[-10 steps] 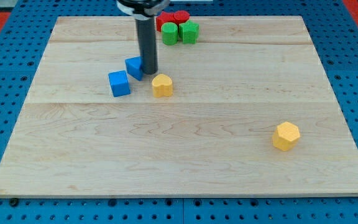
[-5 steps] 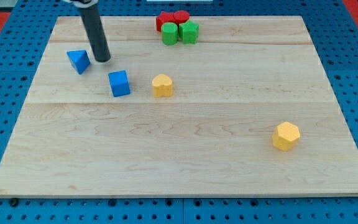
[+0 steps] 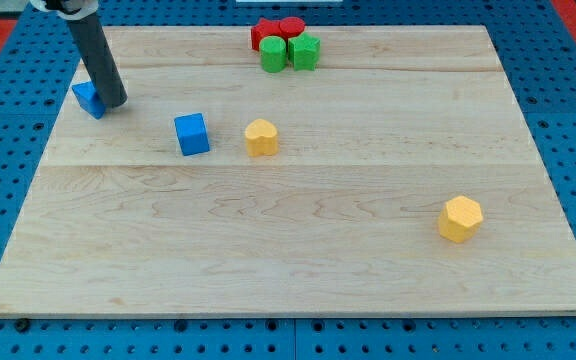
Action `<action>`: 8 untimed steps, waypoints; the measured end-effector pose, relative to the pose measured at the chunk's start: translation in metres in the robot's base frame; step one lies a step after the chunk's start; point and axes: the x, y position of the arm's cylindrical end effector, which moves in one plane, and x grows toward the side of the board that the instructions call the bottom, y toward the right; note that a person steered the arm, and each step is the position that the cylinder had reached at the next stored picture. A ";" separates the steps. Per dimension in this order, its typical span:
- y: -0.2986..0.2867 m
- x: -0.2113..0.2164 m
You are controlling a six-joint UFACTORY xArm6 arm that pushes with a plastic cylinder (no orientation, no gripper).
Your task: Move the blue triangle towards the center left
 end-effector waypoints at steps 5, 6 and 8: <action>-0.043 -0.030; -0.043 -0.011; 0.010 -0.031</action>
